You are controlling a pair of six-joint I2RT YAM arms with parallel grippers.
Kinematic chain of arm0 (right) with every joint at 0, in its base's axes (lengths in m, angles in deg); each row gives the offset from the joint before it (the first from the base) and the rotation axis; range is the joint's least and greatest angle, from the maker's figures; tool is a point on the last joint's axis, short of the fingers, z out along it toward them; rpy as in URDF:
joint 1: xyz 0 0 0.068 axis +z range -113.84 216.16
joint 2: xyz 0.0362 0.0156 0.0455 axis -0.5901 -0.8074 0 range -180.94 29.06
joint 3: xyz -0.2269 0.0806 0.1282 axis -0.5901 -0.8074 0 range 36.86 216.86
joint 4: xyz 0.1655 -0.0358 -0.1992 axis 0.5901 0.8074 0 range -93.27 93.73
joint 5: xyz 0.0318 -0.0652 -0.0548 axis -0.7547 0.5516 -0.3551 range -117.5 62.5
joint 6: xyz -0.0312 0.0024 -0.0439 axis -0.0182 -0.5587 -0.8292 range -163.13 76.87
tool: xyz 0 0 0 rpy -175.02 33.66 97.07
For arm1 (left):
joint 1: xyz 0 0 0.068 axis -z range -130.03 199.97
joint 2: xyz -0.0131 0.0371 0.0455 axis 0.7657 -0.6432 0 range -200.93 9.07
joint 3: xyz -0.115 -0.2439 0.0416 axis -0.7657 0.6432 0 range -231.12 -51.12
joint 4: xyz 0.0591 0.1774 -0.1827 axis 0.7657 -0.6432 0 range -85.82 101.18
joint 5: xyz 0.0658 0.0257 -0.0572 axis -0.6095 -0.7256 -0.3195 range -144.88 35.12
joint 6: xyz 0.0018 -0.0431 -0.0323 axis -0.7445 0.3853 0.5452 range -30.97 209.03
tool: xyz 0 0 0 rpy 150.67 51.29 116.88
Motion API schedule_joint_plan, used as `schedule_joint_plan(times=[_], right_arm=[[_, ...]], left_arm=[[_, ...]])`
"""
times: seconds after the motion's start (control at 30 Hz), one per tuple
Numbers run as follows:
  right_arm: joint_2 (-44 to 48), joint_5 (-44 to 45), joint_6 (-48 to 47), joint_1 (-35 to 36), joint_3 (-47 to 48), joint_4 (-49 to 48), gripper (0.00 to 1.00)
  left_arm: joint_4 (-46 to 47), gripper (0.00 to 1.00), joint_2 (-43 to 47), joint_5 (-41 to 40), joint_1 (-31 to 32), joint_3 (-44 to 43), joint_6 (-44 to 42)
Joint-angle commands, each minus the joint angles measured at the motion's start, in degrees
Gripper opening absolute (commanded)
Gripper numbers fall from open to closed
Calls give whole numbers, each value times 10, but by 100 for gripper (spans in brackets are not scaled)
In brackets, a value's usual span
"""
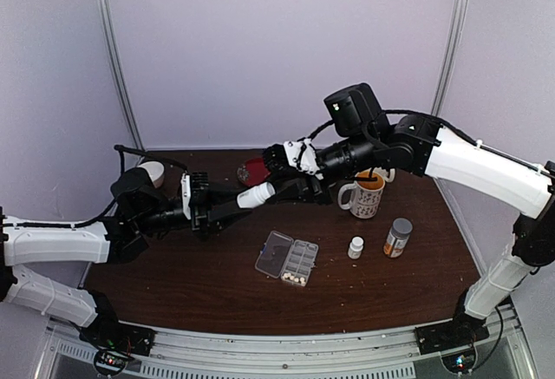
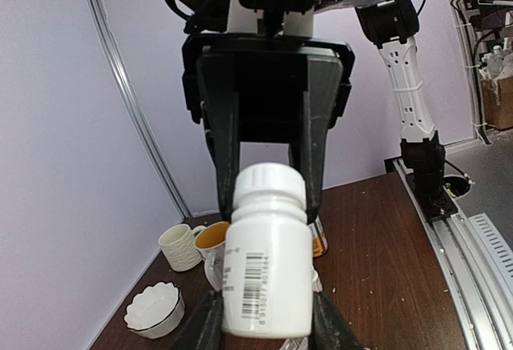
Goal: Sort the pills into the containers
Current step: Unscrew the lid of the pill bottle.
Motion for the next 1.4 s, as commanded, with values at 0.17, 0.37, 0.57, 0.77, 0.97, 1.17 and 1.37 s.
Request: schedule_joint_plan(times=[0.17,0.37,0.57,0.77,0.97,1.17,1.37], right_arm=[[16,-2,-131,1,2,23,14],[11,15,-184,1,8,33,13],[15,31,-253,1,-5,28,11],[25,37,-285,1,-32,-14,11],[48,44,-344,1,-81,-62,9],[60,60,-392,0,-98,-76,8],[61,55,-437,0,-98,-67,8]], left_arm=[[66,6,-10,12,2,-4,27],[77,6,-17,16,2,-4,36],[83,6,-27,19,2,-8,43],[86,5,-29,20,2,-7,44],[83,5,-28,19,2,-8,44],[83,5,-25,13,2,-6,44],[80,5,-30,18,2,-6,48]])
